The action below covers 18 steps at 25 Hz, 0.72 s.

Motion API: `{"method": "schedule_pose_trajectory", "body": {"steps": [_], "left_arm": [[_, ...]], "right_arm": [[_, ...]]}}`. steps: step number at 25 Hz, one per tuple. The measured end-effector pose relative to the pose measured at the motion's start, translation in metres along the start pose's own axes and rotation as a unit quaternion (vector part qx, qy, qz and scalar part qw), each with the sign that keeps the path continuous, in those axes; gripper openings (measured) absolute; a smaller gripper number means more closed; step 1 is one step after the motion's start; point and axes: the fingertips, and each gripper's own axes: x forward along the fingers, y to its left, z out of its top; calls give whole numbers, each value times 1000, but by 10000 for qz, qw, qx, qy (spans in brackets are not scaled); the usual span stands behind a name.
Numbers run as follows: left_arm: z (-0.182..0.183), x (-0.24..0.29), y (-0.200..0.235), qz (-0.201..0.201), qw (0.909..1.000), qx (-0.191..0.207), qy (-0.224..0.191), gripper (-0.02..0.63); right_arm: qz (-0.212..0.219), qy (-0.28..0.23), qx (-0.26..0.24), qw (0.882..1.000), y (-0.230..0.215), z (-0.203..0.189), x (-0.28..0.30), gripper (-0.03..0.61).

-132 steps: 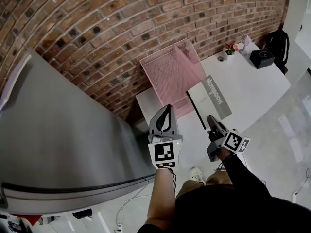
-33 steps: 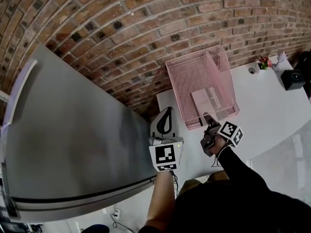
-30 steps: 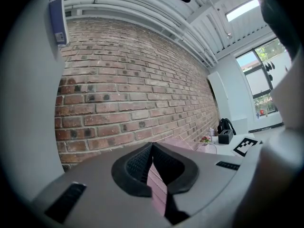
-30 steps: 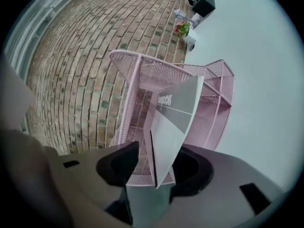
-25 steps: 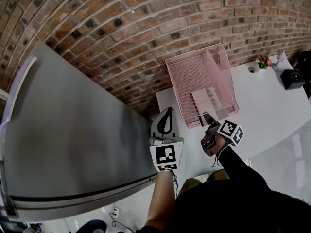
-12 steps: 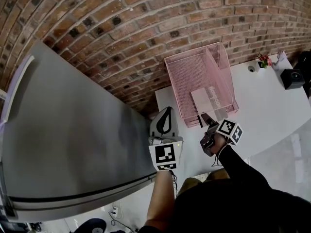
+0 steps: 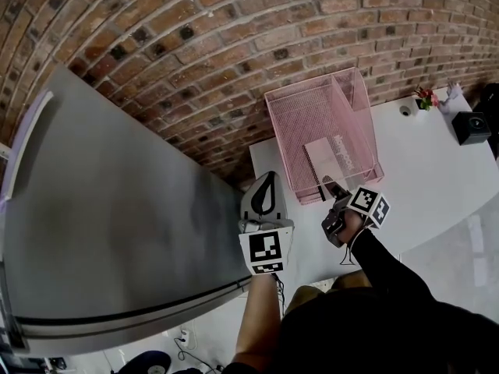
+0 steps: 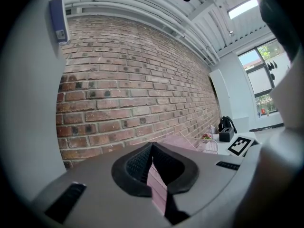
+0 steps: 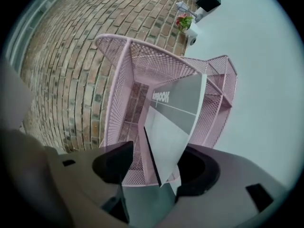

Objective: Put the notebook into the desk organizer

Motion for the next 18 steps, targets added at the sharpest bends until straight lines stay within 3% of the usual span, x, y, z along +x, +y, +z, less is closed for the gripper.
{"method": "schedule_pose_trajectory", "body": {"steps": [11, 18], "left_arm": [[1, -17, -6, -64, 9999, -80, -81, 14], [9, -38, -15, -181, 9994, -106, -261, 14]], "right_arm": [[-54, -185, -14, 9998, -10, -3, -32, 275], [19, -272, -619, 9977, 1, -8, -61, 275]]}}
